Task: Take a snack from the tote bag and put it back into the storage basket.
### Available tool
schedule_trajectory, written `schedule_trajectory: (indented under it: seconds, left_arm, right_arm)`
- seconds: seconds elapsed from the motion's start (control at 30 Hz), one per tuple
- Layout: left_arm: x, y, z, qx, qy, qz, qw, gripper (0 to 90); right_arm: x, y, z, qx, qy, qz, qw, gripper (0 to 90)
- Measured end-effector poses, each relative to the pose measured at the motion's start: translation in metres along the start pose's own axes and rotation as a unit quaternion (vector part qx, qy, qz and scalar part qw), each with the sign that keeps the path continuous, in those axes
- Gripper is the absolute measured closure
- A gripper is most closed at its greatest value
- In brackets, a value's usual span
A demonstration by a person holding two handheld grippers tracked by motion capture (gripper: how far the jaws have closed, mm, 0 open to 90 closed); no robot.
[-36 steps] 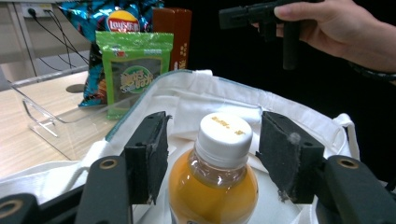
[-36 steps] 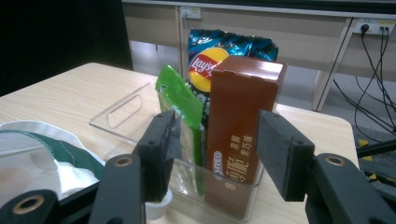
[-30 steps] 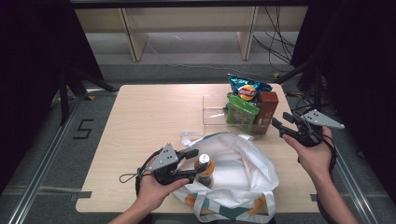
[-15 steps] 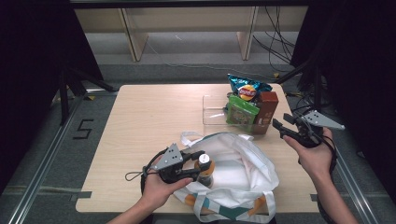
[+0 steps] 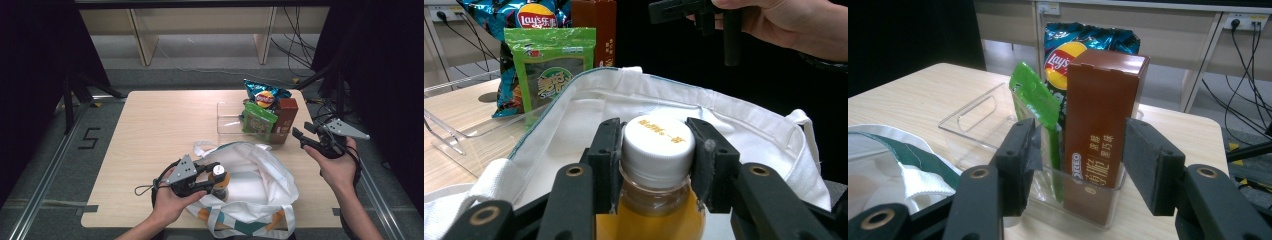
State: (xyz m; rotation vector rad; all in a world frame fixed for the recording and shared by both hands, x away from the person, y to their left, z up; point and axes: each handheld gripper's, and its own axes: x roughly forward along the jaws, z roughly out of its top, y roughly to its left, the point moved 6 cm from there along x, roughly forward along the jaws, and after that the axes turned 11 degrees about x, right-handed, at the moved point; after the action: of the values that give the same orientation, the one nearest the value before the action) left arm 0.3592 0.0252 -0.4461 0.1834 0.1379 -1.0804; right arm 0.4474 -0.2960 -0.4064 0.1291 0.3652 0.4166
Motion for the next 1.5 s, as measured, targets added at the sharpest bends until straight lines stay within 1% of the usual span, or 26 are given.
schedule_trajectory:
  seconds: [0.03,0.1,0.17,0.2,0.27,0.37,0.47,0.5,0.57,0.67,0.7,0.73,0.77,0.8,0.87,0.9,0.97,1.03,1.1,1.13,1.2,1.23,1.27,1.37,1.4,1.5]
  left_arm:
    - [-0.001,0.001,0.000,0.002,0.007,0.002,1.0000,58.9]
    - [-0.001,0.001,0.001,-0.002,0.005,0.002,1.0000,58.9]
    - [-0.002,0.002,0.003,-0.002,0.005,0.002,1.0000,59.0]
    - [-0.003,0.002,0.006,0.000,0.003,0.002,1.0000,59.0]
    - [-0.003,0.002,0.011,0.003,-0.001,0.002,1.0000,59.0]
    - [-0.003,0.002,0.018,0.008,-0.003,0.000,1.0000,59.0]
    - [-0.003,0.004,0.025,0.007,-0.004,0.000,1.0000,59.0]
    - [-0.003,0.004,0.027,0.005,-0.007,-0.001,1.0000,59.0]
    - [-0.003,0.006,0.031,0.002,-0.007,-0.001,1.0000,59.0]
    - [-0.003,0.009,0.037,0.005,-0.011,0.002,0.9999,59.1]
    - [-0.003,0.010,0.039,0.004,-0.011,0.003,0.9999,59.1]
    - [-0.003,0.011,0.041,0.006,-0.012,0.004,0.9999,59.0]
    - [-0.003,0.012,0.043,0.004,-0.017,0.004,0.9998,59.1]
    - [-0.003,0.013,0.045,0.004,-0.015,0.007,0.9999,59.1]
    - [-0.004,0.015,0.050,0.005,-0.019,0.009,0.9998,59.1]
    - [-0.004,0.017,0.053,0.005,-0.021,0.011,0.9997,59.1]
    - [-0.005,0.019,0.058,0.005,-0.027,0.014,0.9995,59.1]
    - [-0.006,0.022,0.063,0.005,-0.031,0.016,0.9994,59.1]
    - [-0.006,0.024,0.068,0.005,-0.033,0.017,0.9993,59.1]
    - [-0.006,0.025,0.070,0.007,-0.036,0.018,0.9992,59.1]
    - [-0.007,0.027,0.074,0.008,-0.039,0.020,0.9990,59.1]
    - [-0.007,0.028,0.076,0.010,-0.041,0.020,0.9989,59.1]
    - [-0.007,0.029,0.079,0.008,-0.043,0.021,0.9988,59.1]
    - [-0.008,0.031,0.086,0.011,-0.048,0.024,0.9985,59.1]
    - [-0.009,0.032,0.089,0.012,-0.050,0.024,0.9984,59.1]
    - [-0.009,0.034,0.097,0.012,-0.058,0.026,0.9979,59.1]
  right_arm:
    - [0.000,0.001,0.000,0.005,0.001,-0.001,1.0000,49.0]
    - [0.000,0.001,0.000,0.005,0.001,-0.001,1.0000,49.0]
    - [-0.001,0.000,0.002,-0.004,0.003,0.000,1.0000,49.0]
    - [-0.001,0.002,0.003,0.002,0.000,0.005,1.0000,49.0]
    - [-0.001,0.002,0.003,0.005,-0.001,0.000,1.0000,49.0]
    - [-0.002,0.001,0.003,0.001,0.000,-0.002,1.0000,49.0]
    - [-0.002,0.000,0.003,-0.002,-0.003,0.000,1.0000,49.0]
    - [-0.002,0.001,0.003,0.007,-0.003,-0.002,1.0000,49.0]
    - [-0.003,0.001,0.003,0.008,-0.001,-0.003,1.0000,49.0]
    - [-0.002,0.000,0.003,0.007,-0.004,0.001,1.0000,49.0]
    - [-0.003,0.002,0.002,0.014,-0.002,0.002,0.9999,49.0]
    - [-0.002,0.000,0.003,0.007,-0.003,0.001,1.0000,48.9]
    - [-0.002,0.000,0.002,0.009,-0.002,-0.001,1.0000,49.0]
    - [-0.002,-0.001,0.002,0.007,0.000,-0.003,1.0000,49.0]
    - [-0.002,-0.001,0.002,0.006,0.000,-0.003,1.0000,49.0]
    - [-0.002,0.001,0.002,0.009,-0.002,0.002,1.0000,49.0]
    - [-0.002,0.001,0.002,0.010,-0.002,0.003,0.9999,49.0]
    - [-0.001,0.001,0.003,0.007,-0.003,0.004,1.0000,48.9]
    - [-0.002,0.002,0.002,0.011,-0.002,0.001,0.9999,48.9]
    - [-0.002,0.001,0.002,0.010,0.001,-0.002,1.0000,48.9]
    - [-0.001,0.001,0.002,0.004,-0.001,0.005,1.0000,48.9]
    - [-0.001,0.000,0.002,-0.001,0.000,0.002,1.0000,48.9]
    - [-0.002,0.000,0.001,0.005,0.003,-0.001,1.0000,48.9]
    - [-0.001,0.000,0.001,0.005,0.000,-0.002,1.0000,48.9]
    - [-0.001,0.001,0.001,0.011,-0.002,0.000,0.9999,48.9]
    - [-0.001,0.001,0.000,0.010,-0.001,-0.001,0.9999,48.9]
